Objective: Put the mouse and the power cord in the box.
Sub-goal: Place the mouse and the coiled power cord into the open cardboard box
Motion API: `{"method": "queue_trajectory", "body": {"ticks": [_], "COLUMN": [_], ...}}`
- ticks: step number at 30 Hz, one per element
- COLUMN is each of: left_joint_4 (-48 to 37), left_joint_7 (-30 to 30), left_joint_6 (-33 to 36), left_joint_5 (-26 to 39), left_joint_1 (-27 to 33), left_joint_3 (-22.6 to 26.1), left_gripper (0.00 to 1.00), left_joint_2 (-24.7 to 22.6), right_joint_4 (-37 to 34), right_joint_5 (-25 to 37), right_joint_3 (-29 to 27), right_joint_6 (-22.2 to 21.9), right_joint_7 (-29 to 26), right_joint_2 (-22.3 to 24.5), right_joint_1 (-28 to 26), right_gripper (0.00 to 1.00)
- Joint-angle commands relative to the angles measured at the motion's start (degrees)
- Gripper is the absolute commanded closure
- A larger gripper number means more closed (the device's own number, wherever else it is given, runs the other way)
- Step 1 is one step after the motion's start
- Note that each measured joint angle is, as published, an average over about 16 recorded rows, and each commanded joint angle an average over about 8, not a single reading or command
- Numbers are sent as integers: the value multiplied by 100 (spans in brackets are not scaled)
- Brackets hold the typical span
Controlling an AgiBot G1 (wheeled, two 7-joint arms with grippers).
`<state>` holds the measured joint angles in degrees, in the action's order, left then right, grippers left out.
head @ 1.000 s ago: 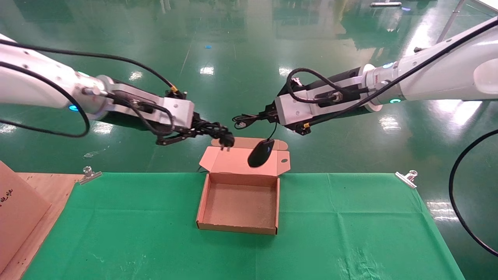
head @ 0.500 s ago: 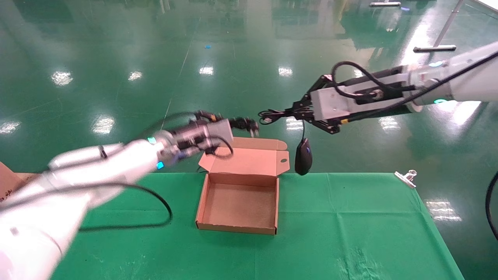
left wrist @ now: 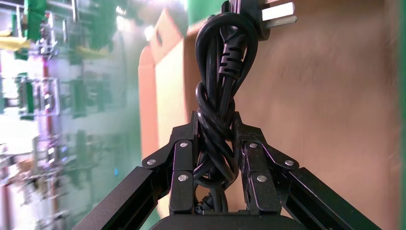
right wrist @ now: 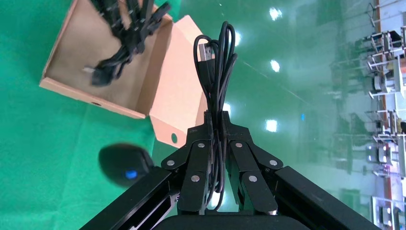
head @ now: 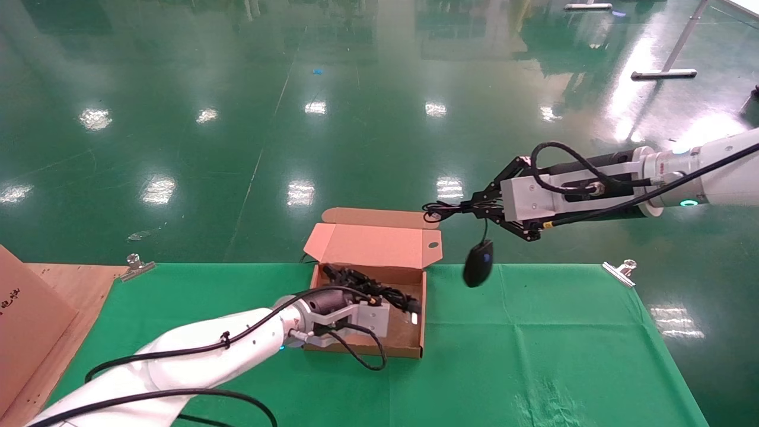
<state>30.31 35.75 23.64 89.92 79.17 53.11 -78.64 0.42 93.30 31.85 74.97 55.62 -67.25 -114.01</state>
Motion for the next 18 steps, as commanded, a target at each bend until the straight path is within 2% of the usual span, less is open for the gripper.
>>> {"method": "queue_trajectory", "body": {"ticks": [1,3,4,5,18], "left_joint_4": [-11,-18,-17,-16,-15], "left_joint_7": [-23,-76,-104,-133,-391], "left_joint_6": [-244,-349,-381,-411,-637], "left_joint_5": [-23,-89,-130,-174,-731], "left_joint_1": [-30,-4,9,23,189], "left_joint_3": [240,424,504,583,1329], "left_gripper": [38,13,4,0,0], "left_joint_2": [0,1,3,4,21], "right_joint_4": [-14,-23,-27,-32,-40], "right_joint_5": [-11,-17,-19,-20,-17], "right_joint_3": [-8,-12,-14,-15,-12], "right_joint_6": [-38,-44,-46,-47,-2], "right_joint_7": [17,35,43,50,0], "right_joint_2": [13,24,29,34,-31], "right_joint_1": [29,54,68,81,81], "right_gripper": [100,100,100,100,100]}}
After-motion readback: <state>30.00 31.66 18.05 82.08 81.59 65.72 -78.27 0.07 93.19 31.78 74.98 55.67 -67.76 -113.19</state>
